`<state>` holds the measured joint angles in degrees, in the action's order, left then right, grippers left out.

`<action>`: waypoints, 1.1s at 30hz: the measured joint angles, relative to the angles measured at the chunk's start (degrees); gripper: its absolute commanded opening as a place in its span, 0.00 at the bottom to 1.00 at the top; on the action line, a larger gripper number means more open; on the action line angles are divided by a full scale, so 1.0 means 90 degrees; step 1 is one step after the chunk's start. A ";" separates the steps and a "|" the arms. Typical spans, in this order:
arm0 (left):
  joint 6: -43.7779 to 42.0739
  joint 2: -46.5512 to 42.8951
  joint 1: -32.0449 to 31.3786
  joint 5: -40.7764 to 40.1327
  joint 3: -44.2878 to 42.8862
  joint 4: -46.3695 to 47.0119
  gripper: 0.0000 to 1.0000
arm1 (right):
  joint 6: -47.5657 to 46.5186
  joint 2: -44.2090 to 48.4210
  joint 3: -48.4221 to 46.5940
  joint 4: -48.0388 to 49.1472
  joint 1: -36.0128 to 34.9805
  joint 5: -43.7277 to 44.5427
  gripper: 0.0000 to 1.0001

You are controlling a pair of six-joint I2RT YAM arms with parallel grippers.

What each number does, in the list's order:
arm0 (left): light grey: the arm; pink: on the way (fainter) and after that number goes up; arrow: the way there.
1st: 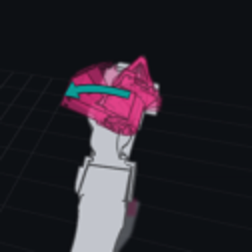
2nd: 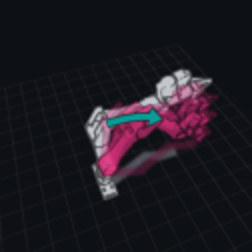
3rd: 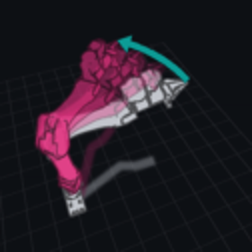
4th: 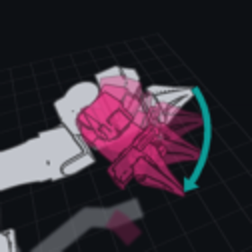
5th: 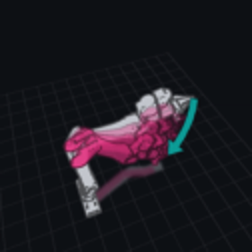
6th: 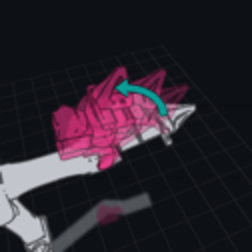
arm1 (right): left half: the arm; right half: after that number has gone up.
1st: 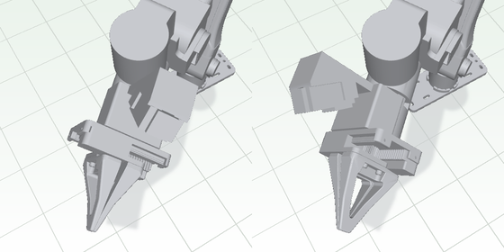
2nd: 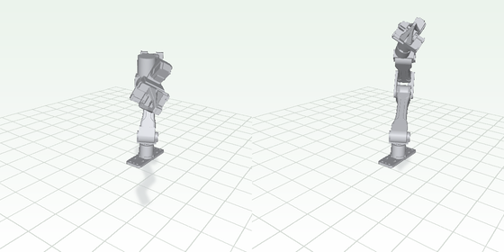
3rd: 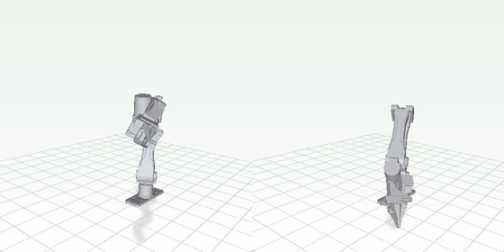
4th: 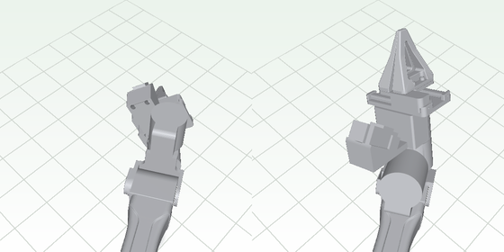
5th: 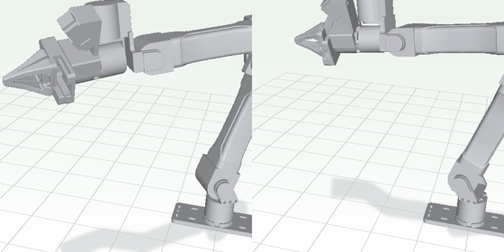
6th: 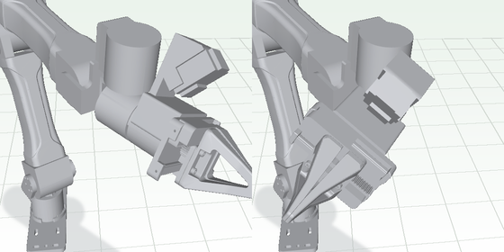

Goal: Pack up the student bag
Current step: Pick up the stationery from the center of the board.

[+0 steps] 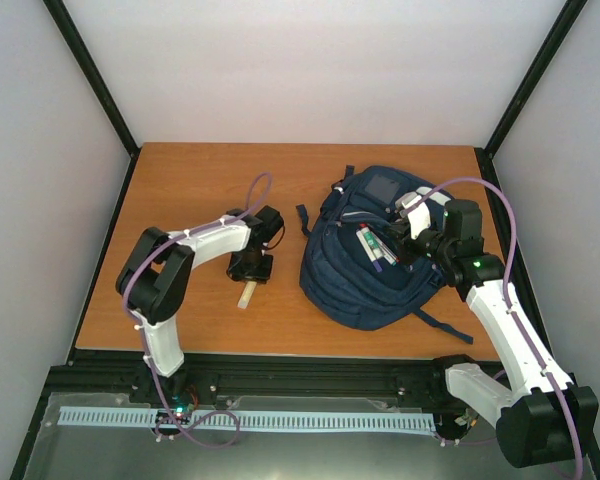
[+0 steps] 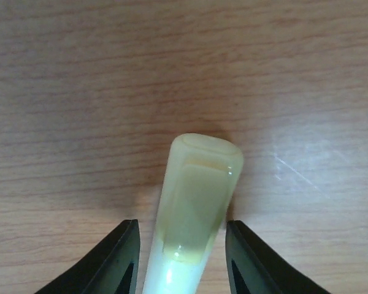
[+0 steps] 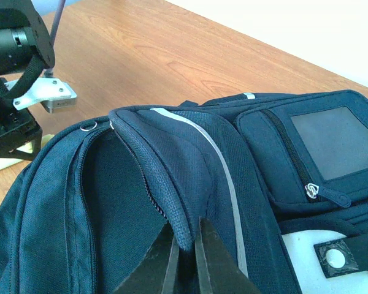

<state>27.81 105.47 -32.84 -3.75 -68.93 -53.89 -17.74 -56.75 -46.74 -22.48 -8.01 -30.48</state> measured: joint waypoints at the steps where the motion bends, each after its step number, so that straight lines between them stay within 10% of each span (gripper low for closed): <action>1: 0.0000 0.0049 0.0000 -0.0029 0.0000 -0.0027 0.37 | 0.0000 0.0000 0.0000 0.0000 0.0002 0.0000 0.03; 8: 0.0034 0.0155 0.0000 -0.0112 0.0000 -0.0102 0.15 | 0.0000 0.0000 0.0000 0.0000 0.0002 0.0000 0.03; 17: 0.0051 -0.0095 0.0000 -0.0046 0.0000 -0.0330 0.13 | 0.0000 0.0002 0.0000 0.0000 0.0007 0.0000 0.03; 27: 0.0355 -0.2659 -0.0622 0.2613 -0.0090 0.1061 0.07 | -0.0002 0.0002 0.0000 0.0000 0.0007 -0.0017 0.03; 33: 0.1059 -0.2140 -0.1452 0.3609 -0.0299 0.2861 0.04 | 0.0002 0.0002 0.0000 0.0000 0.0007 -0.0019 0.03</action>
<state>37.34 86.21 -45.91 28.73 -71.61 -28.14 -17.72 -56.73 -46.74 -22.48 -7.94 -30.65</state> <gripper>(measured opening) 0.240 0.038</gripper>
